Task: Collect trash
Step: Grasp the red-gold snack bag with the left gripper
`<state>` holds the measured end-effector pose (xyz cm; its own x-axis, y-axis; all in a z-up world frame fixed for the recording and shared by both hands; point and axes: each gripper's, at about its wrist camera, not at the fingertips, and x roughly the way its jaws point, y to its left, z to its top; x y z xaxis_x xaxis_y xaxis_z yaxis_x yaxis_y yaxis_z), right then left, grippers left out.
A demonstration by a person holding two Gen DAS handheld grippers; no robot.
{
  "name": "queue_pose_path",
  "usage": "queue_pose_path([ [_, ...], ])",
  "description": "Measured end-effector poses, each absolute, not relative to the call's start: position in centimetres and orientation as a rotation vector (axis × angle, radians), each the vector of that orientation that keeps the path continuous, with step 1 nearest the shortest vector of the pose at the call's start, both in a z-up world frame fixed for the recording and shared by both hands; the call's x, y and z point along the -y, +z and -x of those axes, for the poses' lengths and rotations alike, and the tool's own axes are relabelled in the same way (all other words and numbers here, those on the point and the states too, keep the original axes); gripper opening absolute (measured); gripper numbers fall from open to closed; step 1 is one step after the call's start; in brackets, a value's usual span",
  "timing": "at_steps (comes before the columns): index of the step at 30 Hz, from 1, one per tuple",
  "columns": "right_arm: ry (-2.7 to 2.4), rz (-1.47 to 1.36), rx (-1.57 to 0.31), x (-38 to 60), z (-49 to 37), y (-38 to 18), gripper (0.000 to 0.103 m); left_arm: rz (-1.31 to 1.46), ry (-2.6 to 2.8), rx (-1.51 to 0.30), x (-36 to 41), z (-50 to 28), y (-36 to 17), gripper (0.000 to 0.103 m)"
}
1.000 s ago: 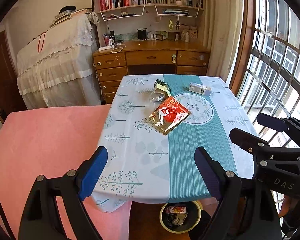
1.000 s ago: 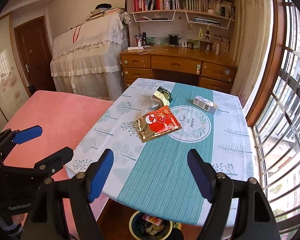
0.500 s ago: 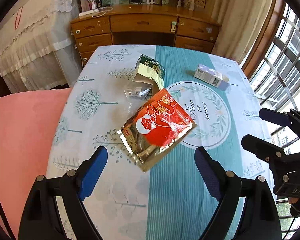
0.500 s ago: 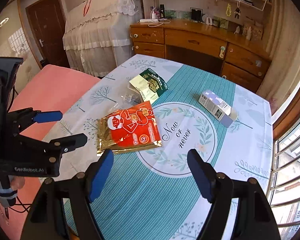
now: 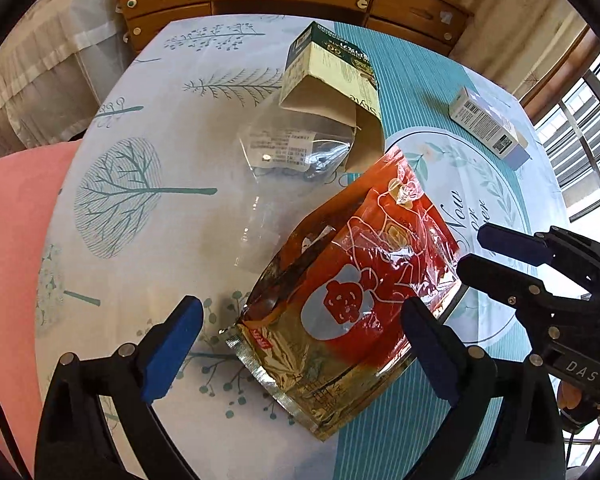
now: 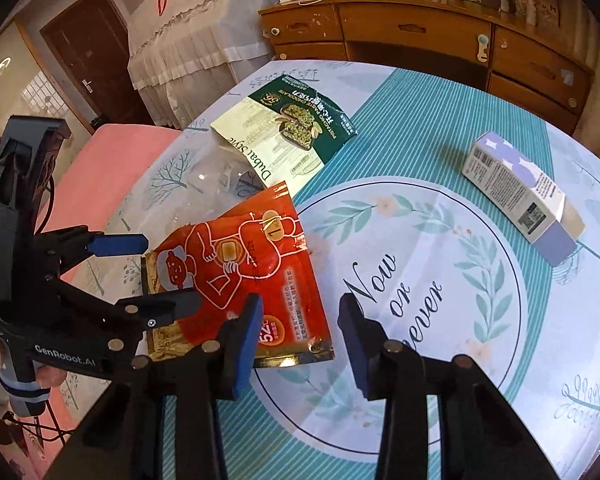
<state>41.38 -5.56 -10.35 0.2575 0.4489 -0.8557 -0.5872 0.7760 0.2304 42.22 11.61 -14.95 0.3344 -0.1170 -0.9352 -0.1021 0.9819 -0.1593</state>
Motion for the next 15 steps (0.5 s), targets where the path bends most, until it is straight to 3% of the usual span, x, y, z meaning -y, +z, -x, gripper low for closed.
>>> queue_pose_path([
  [11,0.737,0.138,-1.157,5.1,-41.9,-12.1,0.037,0.299,-0.010,-1.258,-12.2,-43.9,-16.3,0.098],
  [13,0.739,0.136,-1.159,5.0,-41.9,-12.1,0.037,0.313,-0.014,-1.253,-12.1,-43.9,-16.1,0.091],
  [15,0.738,0.138,-1.159,4.8,-42.0,-12.1,0.037,0.309,-0.035,-1.240,-11.7,-43.7,-15.7,0.065],
])
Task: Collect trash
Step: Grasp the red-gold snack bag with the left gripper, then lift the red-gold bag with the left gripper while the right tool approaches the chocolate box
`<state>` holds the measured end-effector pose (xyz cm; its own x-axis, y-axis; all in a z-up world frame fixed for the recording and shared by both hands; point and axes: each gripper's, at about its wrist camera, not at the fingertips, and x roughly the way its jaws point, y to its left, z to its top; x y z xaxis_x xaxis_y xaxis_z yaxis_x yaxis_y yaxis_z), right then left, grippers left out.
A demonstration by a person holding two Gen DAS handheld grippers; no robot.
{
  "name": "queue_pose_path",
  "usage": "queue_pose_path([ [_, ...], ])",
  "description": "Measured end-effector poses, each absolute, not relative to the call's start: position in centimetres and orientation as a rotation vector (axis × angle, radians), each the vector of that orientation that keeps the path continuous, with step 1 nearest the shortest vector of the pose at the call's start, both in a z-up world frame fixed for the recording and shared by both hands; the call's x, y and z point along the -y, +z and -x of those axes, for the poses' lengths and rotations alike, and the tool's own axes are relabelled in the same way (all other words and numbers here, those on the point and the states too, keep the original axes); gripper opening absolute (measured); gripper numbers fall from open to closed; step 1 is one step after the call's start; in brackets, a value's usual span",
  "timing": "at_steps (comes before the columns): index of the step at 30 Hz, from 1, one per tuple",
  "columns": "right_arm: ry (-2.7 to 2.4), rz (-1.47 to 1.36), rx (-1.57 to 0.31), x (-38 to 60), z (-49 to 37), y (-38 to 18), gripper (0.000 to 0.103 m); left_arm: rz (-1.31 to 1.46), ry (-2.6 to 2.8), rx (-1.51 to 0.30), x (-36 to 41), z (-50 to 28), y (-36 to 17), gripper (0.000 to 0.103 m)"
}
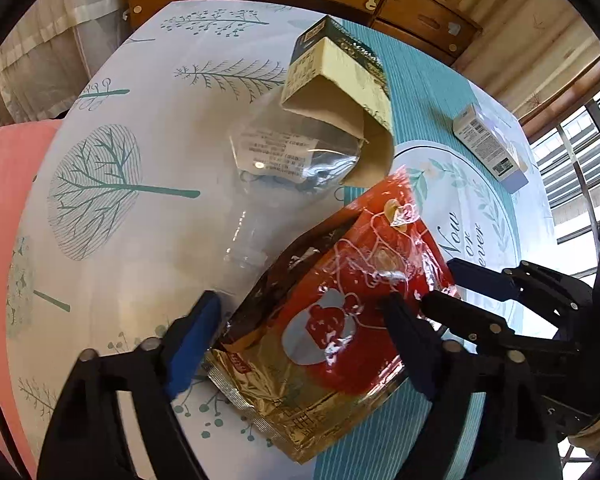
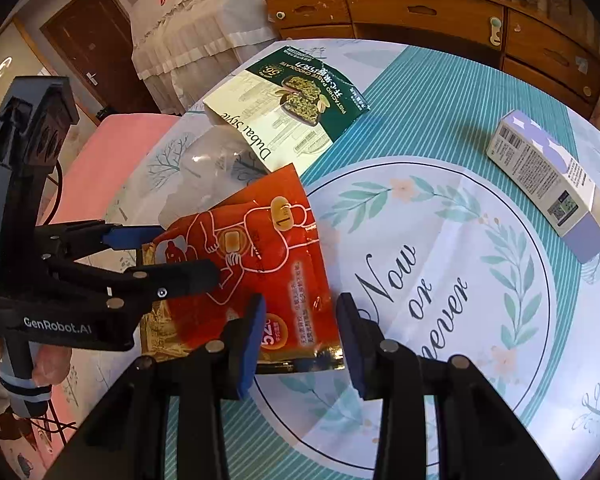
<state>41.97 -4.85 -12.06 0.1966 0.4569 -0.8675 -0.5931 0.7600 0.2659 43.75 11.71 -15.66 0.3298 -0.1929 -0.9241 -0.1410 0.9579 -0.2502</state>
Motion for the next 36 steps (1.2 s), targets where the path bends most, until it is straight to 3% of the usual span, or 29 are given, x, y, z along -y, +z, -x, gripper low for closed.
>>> queue_pose_path([
  [4,0.729,0.144,-1.156,4.6,-42.3,-12.1,0.037,0.215,-0.009,-1.224,-10.4,-43.0,-15.1,0.036],
  [6,0.724,0.145,-1.159,4.4,-42.8,-12.1,0.037,0.196,0.005,-1.215,-10.2,-42.3,-14.9,0.012],
  [11,0.728,0.115,-1.162,4.9,-43.6,-11.3,0.037,0.299,0.046,-1.197,-11.2,-39.8,-14.4,0.002],
  [20,0.739,0.172,-1.082,3.6,-43.9,-9.0,0.037,0.455,0.046,-1.147,-12.5,-36.4,-12.8,0.001],
  [23,0.731,0.181,-1.103,4.1,-43.4,-9.7,0.037,0.508,-0.019,-1.204,-12.6,-36.7,-13.5,0.008],
  [27,0.725,0.177,-1.119,5.2,-42.4,-10.3,0.037,0.518,-0.048,-1.211,-12.4,-37.0,-13.6,0.041],
  [32,0.714,0.160,-1.126,6.2,-42.0,-10.9,0.037,0.549,-0.126,-1.207,-11.9,-37.9,-13.5,0.050],
  [34,0.709,0.151,-1.123,6.6,-42.0,-10.8,0.037,0.569,-0.176,-1.215,-11.6,-38.4,-13.5,0.059],
  [36,0.701,0.140,-1.119,7.0,-42.1,-10.8,0.037,0.580,-0.208,-1.219,-11.4,-38.7,-13.5,0.075],
])
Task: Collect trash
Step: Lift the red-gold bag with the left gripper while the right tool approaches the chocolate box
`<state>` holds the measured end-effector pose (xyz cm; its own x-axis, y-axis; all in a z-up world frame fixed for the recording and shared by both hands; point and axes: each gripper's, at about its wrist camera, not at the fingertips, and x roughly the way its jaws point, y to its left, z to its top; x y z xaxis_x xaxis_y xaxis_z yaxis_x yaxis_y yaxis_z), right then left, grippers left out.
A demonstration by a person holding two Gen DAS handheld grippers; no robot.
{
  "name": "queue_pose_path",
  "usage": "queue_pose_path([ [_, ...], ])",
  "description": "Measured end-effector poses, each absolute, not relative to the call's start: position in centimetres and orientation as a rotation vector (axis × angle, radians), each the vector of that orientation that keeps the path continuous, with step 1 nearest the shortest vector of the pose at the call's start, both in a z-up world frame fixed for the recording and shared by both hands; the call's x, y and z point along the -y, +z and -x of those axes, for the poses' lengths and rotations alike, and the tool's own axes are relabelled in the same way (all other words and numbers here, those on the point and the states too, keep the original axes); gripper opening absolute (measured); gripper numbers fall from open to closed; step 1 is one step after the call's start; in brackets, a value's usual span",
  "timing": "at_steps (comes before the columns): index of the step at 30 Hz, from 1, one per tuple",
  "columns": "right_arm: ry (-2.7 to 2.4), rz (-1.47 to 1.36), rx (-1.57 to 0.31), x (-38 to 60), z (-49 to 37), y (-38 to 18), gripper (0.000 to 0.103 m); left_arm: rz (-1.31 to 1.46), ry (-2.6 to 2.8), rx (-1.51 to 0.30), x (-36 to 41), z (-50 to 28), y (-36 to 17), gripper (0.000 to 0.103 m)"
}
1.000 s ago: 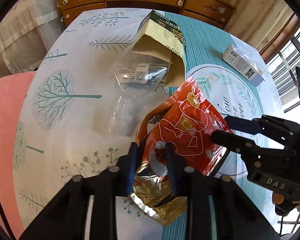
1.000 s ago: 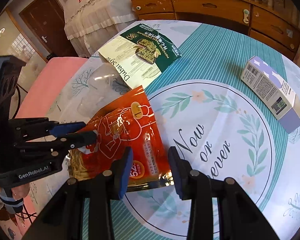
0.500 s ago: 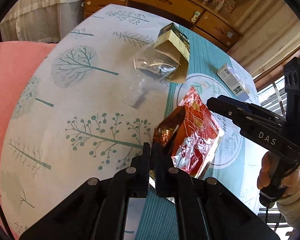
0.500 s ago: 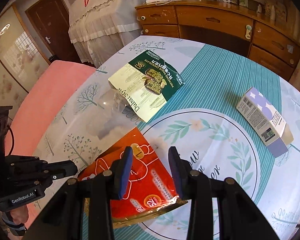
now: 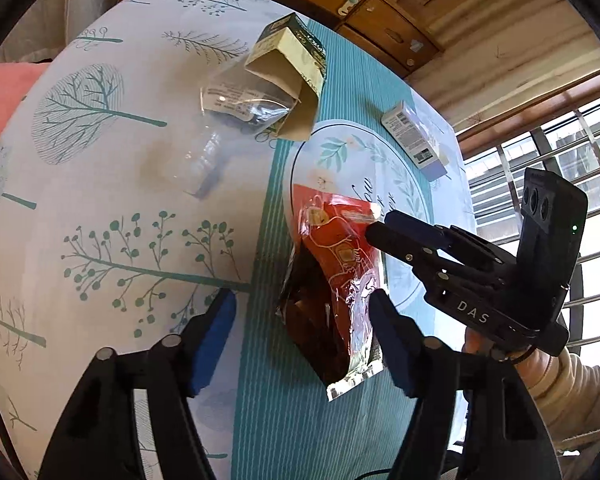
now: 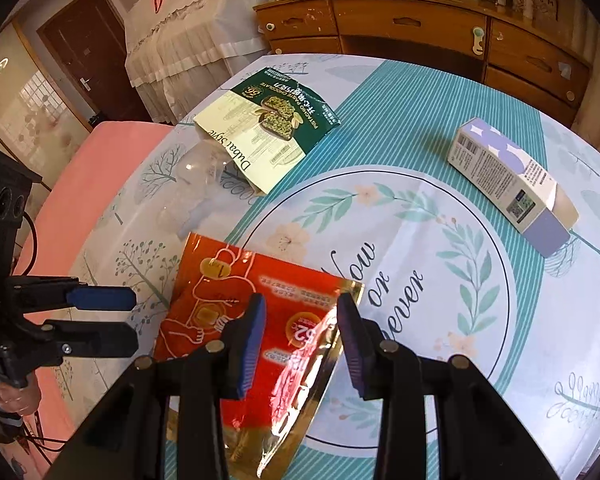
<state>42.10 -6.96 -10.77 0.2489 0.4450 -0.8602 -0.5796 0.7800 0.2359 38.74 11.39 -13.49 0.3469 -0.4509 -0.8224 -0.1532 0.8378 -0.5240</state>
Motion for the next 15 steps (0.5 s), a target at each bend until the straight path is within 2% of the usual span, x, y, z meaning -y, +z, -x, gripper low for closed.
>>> queue_pose_path([
  [8,0.685,0.127,-1.122,8.5,-42.2,-10.8,0.037,0.594,-0.255,-1.194,-10.4,-39.1,-12.7,0.076],
  [15,0.686,0.112,-1.156,9.9,-41.9,-11.7,0.037,0.560,-0.265,-1.245,-9.0,-40.2,-14.8,0.076],
])
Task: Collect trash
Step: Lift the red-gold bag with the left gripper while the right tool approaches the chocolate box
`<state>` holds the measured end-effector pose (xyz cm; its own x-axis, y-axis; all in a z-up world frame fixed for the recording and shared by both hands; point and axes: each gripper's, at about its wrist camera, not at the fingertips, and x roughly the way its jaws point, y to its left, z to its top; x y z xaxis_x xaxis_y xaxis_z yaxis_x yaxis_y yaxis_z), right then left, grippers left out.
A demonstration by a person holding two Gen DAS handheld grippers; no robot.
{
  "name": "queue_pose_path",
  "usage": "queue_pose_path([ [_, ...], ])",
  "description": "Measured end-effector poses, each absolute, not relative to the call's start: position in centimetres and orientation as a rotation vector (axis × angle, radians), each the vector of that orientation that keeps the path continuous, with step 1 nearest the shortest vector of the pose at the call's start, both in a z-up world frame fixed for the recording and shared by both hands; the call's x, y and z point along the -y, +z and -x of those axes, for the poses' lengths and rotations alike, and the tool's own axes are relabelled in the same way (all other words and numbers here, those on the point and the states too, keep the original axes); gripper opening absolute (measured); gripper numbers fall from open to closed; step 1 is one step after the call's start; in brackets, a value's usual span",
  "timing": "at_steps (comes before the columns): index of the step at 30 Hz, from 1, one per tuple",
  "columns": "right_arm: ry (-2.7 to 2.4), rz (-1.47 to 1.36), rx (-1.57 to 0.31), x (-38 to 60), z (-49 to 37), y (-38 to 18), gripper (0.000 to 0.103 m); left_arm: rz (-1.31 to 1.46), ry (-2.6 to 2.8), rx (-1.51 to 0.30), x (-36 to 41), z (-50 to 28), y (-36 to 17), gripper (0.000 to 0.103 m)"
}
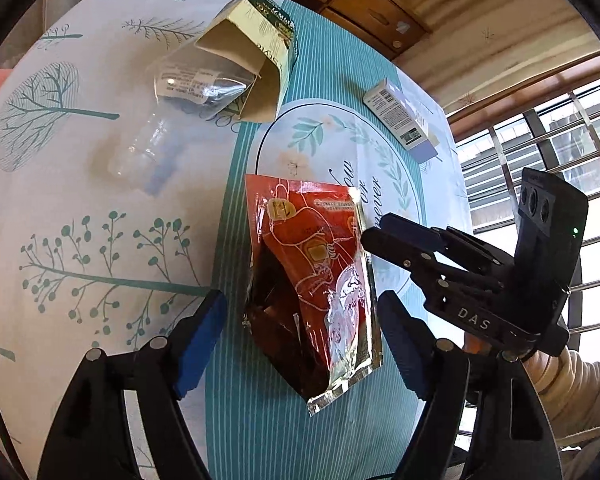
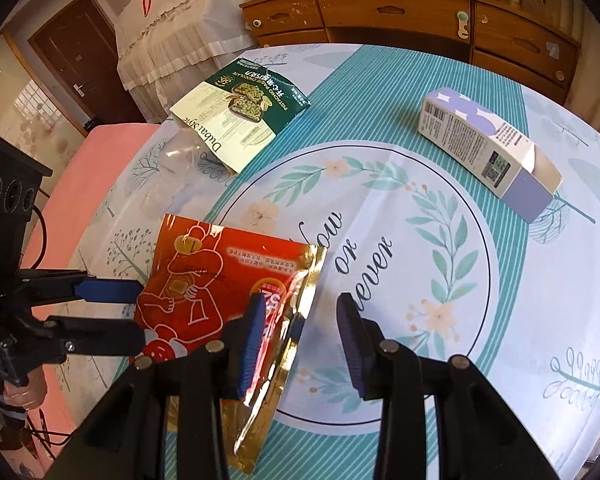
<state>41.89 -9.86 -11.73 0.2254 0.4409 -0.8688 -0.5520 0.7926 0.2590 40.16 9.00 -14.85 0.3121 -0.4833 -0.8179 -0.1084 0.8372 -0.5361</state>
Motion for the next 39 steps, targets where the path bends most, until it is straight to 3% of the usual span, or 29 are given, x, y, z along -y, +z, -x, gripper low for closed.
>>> queue_pose_path([
  [10,0.729,0.104,-1.144,10.8,-41.3,-12.1,0.037,0.596,-0.278,-1.190,-8.5,-42.7,-16.3,0.069],
  [14,0.745,0.100,-1.133,11.1,-41.1,-12.1,0.037,0.611,-0.299,-1.180,-8.2,-43.8,-16.7,0.057],
  [21,0.766,0.085,-1.135,11.5,-41.2,-12.1,0.037,0.544,-0.307,-1.161,-6.3,-44.2,-16.5,0.016],
  [24,0.767,0.080,-1.132,11.5,-41.2,-11.8,0.037,0.512,-0.286,-1.115,-5.7,-43.8,-15.2,0.007],
  [39,0.864,0.089,-1.005,6.3,-43.4,-6.7,0.037,0.464,0.038,-1.028,-10.2,-39.8,-9.4,0.005],
])
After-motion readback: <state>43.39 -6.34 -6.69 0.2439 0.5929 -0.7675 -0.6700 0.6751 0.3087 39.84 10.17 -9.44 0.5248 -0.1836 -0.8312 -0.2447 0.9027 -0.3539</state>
